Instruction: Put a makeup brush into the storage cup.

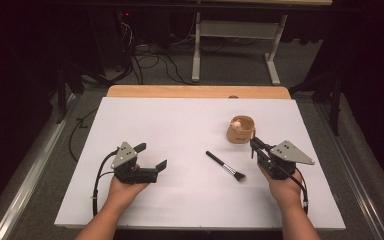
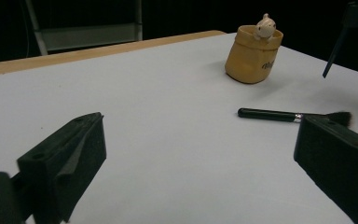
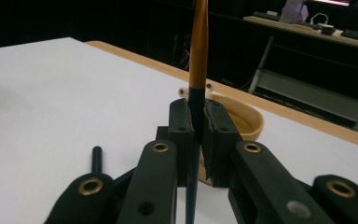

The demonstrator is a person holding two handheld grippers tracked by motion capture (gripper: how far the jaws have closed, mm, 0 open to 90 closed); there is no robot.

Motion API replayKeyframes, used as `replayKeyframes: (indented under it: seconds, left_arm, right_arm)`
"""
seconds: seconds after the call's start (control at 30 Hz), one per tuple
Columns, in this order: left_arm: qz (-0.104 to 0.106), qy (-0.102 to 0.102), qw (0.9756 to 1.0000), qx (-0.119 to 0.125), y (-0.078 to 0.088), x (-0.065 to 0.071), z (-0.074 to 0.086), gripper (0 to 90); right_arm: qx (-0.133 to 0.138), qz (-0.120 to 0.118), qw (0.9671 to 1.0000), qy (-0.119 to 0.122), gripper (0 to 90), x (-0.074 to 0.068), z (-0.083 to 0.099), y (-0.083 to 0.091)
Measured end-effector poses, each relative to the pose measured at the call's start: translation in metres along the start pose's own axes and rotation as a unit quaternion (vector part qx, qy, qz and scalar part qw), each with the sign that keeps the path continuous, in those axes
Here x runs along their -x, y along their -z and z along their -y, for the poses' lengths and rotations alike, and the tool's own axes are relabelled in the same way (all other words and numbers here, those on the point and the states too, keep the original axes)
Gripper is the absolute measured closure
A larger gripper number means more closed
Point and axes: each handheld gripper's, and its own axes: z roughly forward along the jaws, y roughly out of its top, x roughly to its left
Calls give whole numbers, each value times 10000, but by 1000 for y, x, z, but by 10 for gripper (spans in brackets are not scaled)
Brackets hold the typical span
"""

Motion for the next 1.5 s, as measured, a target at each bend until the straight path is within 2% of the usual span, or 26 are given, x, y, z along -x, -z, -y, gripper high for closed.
replayKeyframes:
  seconds: [0.17, 0.4, 0.67, 0.77, 0.9, 1.23, 1.37, 1.5]
  left_arm:
    - [-48, -18, 10000, -28, 0, 0, 0, 0]
    - [-53, -14, 10000, -11, 0, -1, -1, 0]
    - [-4, -63, 10000, -35, 1, 0, -1, 0]
    - [3, -72, 10000, -51, 1, 0, -1, 0]
    - [39, -125, 9999, -53, 1, 1, -1, 0]
    - [91, -162, 9998, -46, 0, 1, -1, 1]
    - [137, -218, 9997, -7, 0, 3, -3, 1]
    - [151, -222, 9996, -26, -2, 3, -4, 0]
  right_arm:
    - [22, 137, 9998, -113, 850, 10, 2, 3]
    - [30, 220, 9995, -225, 850, 16, 3, 3]
    - [128, 310, 9979, -556, 851, 20, 1, 1]
    - [166, 375, 9967, -706, 851, 24, -3, 0]
    - [176, 443, 9966, -674, 850, 28, -12, -2]
    - [244, 515, 9943, -900, 851, 35, -30, -15]
    - [290, 571, 9941, -871, 851, 38, -38, -19]
    - [226, 608, 9943, -846, 851, 40, -44, -25]
